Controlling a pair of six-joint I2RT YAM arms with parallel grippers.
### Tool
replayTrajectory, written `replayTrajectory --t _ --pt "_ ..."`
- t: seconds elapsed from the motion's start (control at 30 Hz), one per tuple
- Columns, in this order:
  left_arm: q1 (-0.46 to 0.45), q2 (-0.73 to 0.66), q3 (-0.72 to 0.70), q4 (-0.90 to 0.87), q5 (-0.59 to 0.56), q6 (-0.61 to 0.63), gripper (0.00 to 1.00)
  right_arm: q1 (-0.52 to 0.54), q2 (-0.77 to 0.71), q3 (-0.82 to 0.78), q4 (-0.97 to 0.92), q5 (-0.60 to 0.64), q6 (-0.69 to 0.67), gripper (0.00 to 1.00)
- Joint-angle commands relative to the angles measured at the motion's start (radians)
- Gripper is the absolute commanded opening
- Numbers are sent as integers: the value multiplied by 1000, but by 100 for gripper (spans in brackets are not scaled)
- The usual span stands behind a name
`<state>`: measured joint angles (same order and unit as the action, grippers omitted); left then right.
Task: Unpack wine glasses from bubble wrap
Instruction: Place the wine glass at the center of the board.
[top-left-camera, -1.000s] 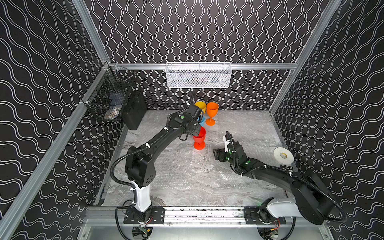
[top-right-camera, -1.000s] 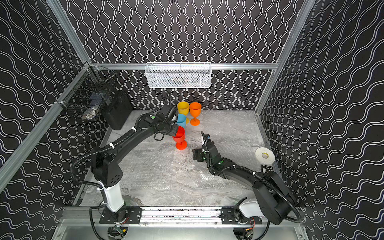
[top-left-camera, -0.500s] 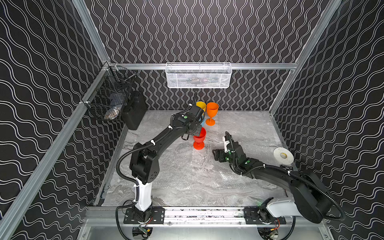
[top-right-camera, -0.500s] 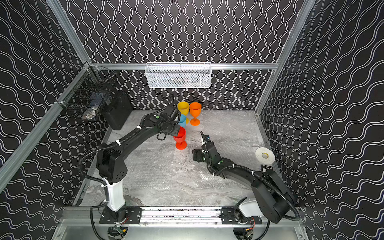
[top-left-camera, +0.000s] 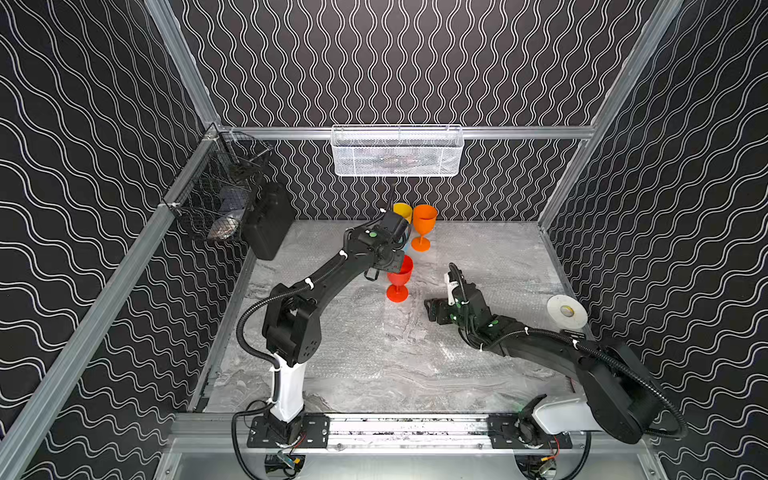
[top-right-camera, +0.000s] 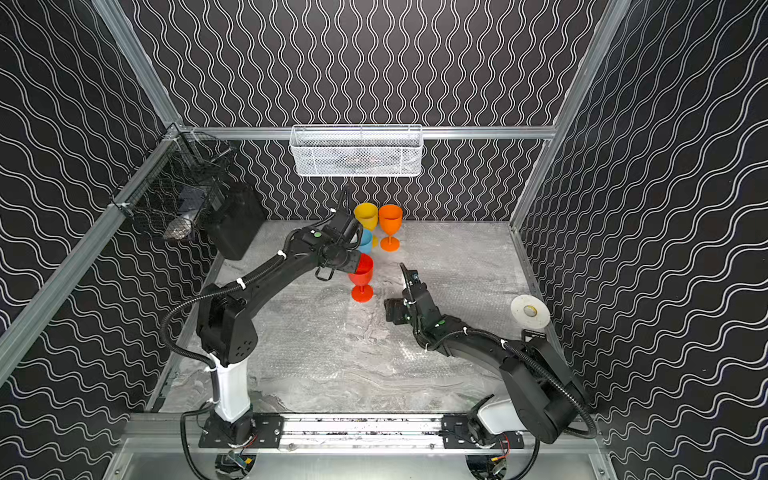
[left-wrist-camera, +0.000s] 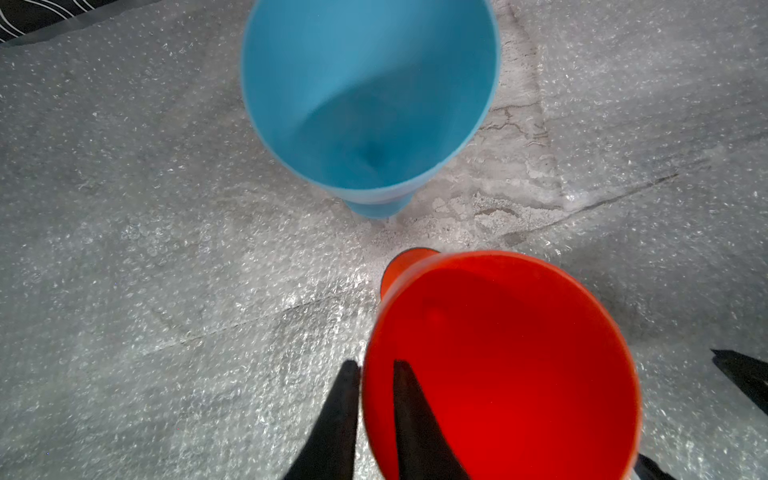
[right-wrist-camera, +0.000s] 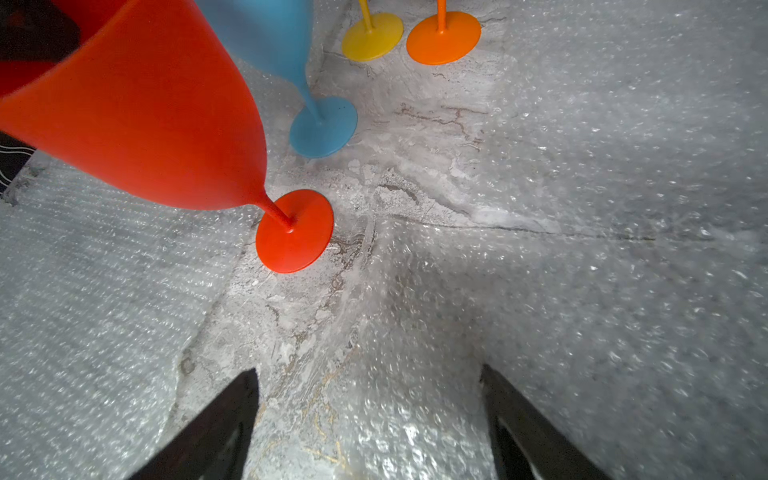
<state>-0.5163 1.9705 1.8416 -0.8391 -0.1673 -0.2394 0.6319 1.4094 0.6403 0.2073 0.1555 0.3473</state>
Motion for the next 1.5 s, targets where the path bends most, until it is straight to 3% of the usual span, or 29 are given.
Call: replayTrajectory --t 0.0,0.43,0.67,0.87,1.03,1.13,1.27,1.47 --pt "1 -1 7 -1 -5 -6 25 -1 7 10 33 -2 5 84" --pt "-3 -96 -15 -15 -36 -24 48 -1 18 13 32 5 2 84" --pt "-2 -258 -166 52 -73 -46 50 -12 33 11 36 16 6 84" --pt "0 -452 -382 180 -137 -72 54 -27 28 20 13 34 20 84" --pt "22 -628 -616 315 -212 -100 60 -53 -58 46 -76 112 31 89" --pt "59 -727 -789 434 -246 -110 60 -101 -120 45 -92 99 33 91" --pt "130 -799 -962 539 -241 -160 60 -171 -184 58 -128 94 37 97" --pt "184 -851 -1125 667 -329 -166 64 -302 -268 117 -265 247 73 100"
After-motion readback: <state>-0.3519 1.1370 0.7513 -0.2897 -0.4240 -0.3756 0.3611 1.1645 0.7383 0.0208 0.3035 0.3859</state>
